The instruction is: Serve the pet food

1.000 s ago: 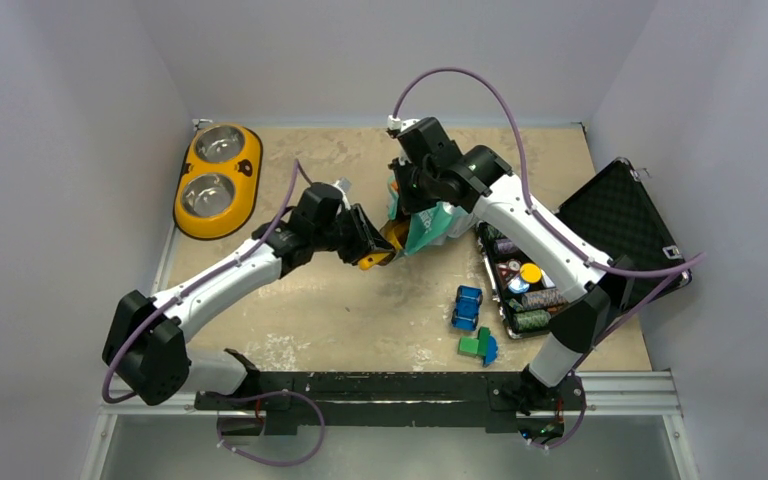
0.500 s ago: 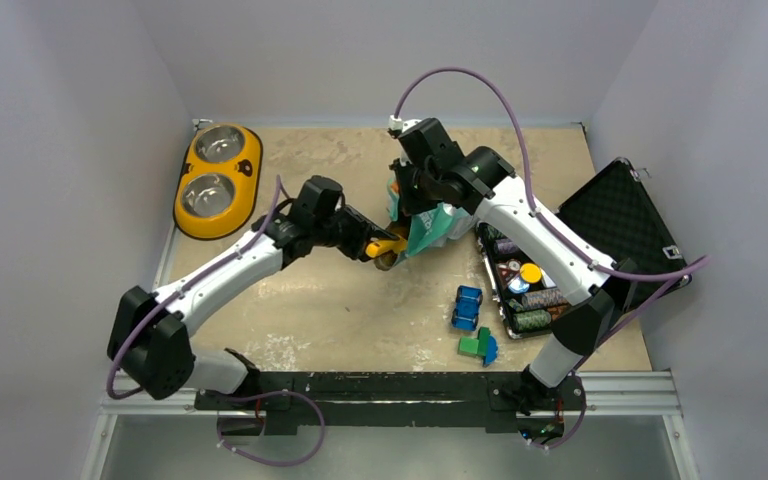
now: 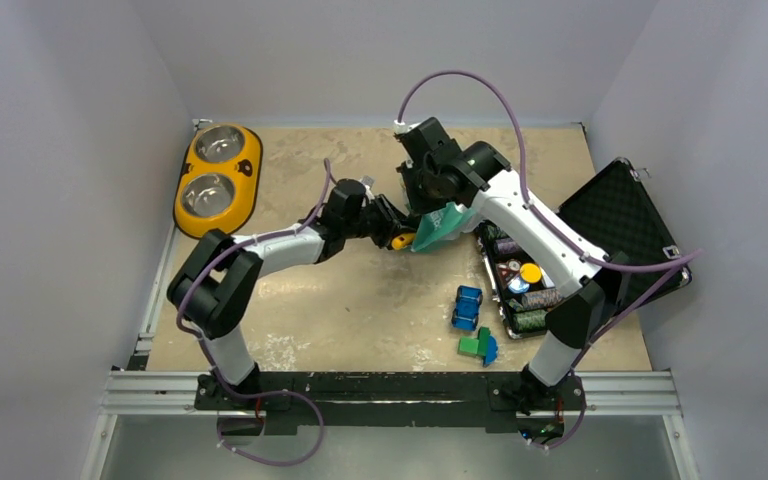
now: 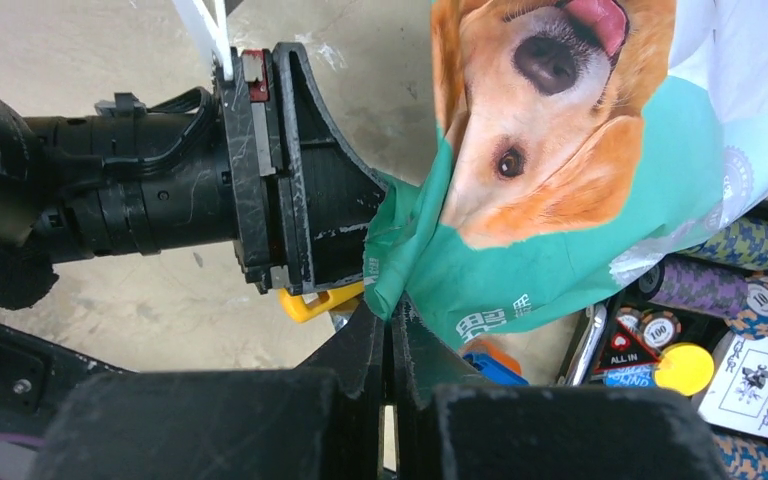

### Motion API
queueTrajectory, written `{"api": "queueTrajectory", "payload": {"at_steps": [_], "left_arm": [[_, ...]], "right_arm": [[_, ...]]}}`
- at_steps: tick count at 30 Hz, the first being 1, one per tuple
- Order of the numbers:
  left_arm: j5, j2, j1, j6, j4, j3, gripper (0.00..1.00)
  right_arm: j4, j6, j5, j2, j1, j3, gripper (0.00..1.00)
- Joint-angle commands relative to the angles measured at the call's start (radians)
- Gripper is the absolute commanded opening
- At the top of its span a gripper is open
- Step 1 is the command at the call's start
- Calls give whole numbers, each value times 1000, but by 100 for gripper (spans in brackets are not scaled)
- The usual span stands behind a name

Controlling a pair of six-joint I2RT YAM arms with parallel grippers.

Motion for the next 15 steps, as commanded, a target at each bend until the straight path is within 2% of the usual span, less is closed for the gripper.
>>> {"api": "queueTrajectory", "payload": {"at_steps": [1,4,8,13,15], "left_arm": [[-78,51,53,148,410,-92,0],[-14,-28,73,146,436,-163,0],[105,-100,105,23,571,-248,0],[151,-146,110,-127,805,-326,0],[169,-169,111,-129,807,-351,0]], "right_arm": [[155,35,-123,-130,-5,107,0],[187,29,-114,-140,-16,79,0],[206,10,-87,-148,-17,50,0],[244,12,-80,-177,-28,-16,0],[243,13,-71,-183,-38,-24,0]]}}
